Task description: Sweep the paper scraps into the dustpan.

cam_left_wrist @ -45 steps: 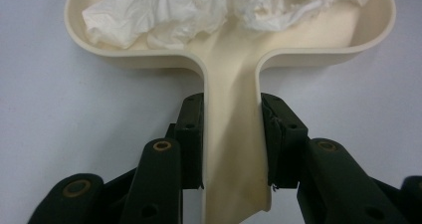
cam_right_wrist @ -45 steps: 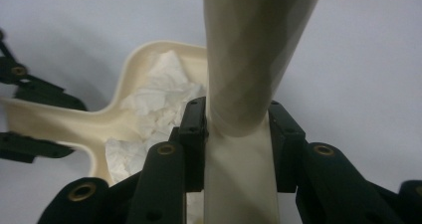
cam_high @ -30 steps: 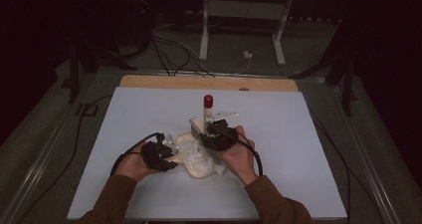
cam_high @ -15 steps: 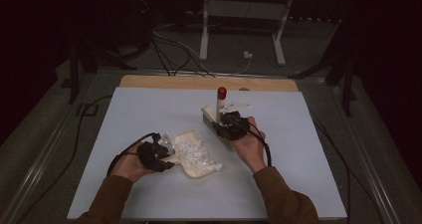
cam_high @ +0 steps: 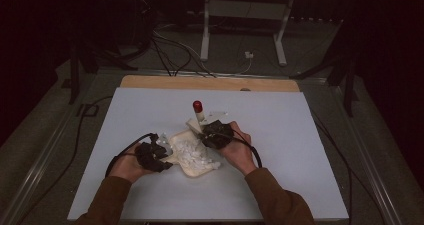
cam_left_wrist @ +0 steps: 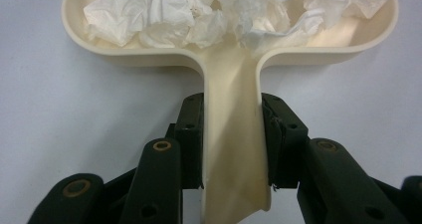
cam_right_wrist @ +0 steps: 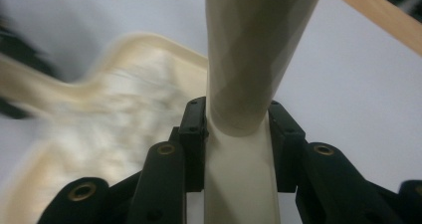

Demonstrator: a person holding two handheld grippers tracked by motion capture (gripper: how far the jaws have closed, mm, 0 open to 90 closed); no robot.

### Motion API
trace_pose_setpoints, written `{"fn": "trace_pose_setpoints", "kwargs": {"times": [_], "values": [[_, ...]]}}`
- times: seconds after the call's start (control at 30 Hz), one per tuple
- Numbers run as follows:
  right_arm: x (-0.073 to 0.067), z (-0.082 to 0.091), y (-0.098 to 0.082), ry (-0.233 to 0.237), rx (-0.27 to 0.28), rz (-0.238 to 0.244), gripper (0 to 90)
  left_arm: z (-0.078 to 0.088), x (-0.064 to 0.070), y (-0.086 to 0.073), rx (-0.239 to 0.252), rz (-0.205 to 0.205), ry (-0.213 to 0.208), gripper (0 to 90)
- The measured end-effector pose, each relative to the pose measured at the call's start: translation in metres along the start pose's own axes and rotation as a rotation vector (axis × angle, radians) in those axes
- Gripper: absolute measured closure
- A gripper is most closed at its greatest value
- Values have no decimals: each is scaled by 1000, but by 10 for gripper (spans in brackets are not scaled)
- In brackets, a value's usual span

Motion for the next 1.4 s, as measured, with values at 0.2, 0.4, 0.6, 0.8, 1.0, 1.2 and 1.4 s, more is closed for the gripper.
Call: {"fn": "trace_pose_setpoints", "kwargs": {"times": [0.2, 0.4, 0.6, 0.8, 1.0, 1.2, 1.4], "values": [[-1, 12, 11, 9, 52, 17, 674, 1, 1, -2, 0, -8, -5, 662], [7, 22, 2, -20, 28, -29, 674, 1, 4, -6, 6, -13, -7, 662], [8, 33, -6, -33, 13, -39, 673, 1, 4, -7, 8, -12, -6, 662], [6, 53, -17, -90, -22, -175, 673, 1, 6, -8, 9, -11, 4, 662], [-6, 49, -30, -127, -61, -234, 673, 0, 10, -9, 12, -1, 4, 662], [-16, 31, -23, -132, -50, -291, 673, -2, 14, -8, 13, 1, 0, 662], [-27, 23, -8, -119, -34, -289, 673, -4, 17, -6, 16, -9, -5, 662]]}}
Point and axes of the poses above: each handheld gripper's, and its own axes: z roughly backward along the jaws, y roughly out of its top, x roughly to its right, the point moved 7 cm from there along -z, roughly forward along the jaws, and after that the axes turned 12 degrees about z, right-handed, at the moved point
